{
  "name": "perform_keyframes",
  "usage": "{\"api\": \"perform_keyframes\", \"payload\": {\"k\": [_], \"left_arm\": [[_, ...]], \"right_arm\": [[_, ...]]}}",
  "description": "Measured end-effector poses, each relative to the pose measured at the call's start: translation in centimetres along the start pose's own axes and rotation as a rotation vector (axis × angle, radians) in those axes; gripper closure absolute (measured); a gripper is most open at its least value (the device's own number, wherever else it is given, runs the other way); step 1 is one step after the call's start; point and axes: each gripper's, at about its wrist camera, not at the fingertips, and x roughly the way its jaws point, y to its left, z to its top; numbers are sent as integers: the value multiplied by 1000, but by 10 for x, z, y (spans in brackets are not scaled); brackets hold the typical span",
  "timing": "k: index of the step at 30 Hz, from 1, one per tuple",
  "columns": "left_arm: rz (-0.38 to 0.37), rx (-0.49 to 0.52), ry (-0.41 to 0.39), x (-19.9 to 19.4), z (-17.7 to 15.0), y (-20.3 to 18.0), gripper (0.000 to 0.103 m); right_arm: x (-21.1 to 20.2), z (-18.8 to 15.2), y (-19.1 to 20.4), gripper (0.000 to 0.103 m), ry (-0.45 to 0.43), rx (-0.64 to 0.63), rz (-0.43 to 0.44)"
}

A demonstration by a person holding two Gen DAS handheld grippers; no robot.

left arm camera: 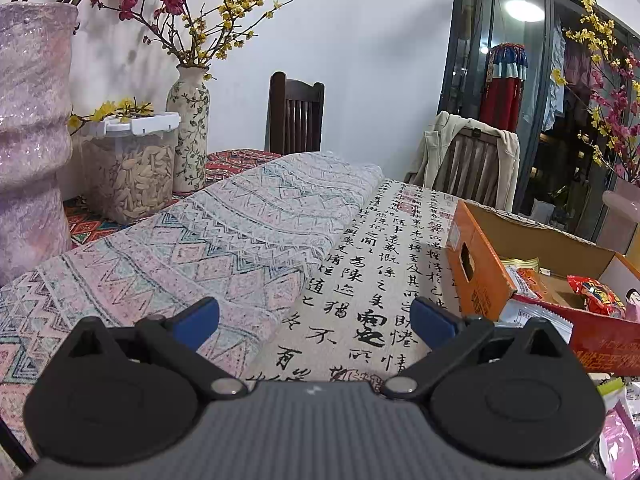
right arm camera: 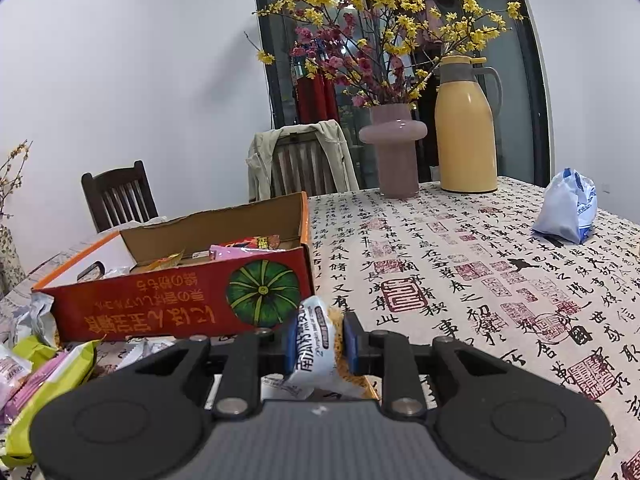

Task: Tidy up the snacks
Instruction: 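Carry the white cracker packet to the box with the right gripper while the left grasps a silver packet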

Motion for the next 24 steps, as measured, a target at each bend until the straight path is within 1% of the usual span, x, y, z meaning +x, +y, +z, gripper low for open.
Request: {"api": "perform_keyframes", "payload": {"k": [3,6,11,16,19,24], "left_arm": [[0,1,1,0,0,0,0],[17,4,36,2,3,0,0],[-36,18,97,-9,9,-3,0],[-71,109,157,-20,4,-22,0],[-74,133,179,-22,-2,-30,0],[-94,131,198,-12,-2,-42,0]], "right_arm": [[0,0,0,80,-1,3,3],[0,0,-1,80,0,11,8],[1,-1,-2,80,4,19,15],[1,-1,-3,80,3,26,22],[1,0,-3,80,2,28,26],[1,0,-4,80,-2,30,32]]}}
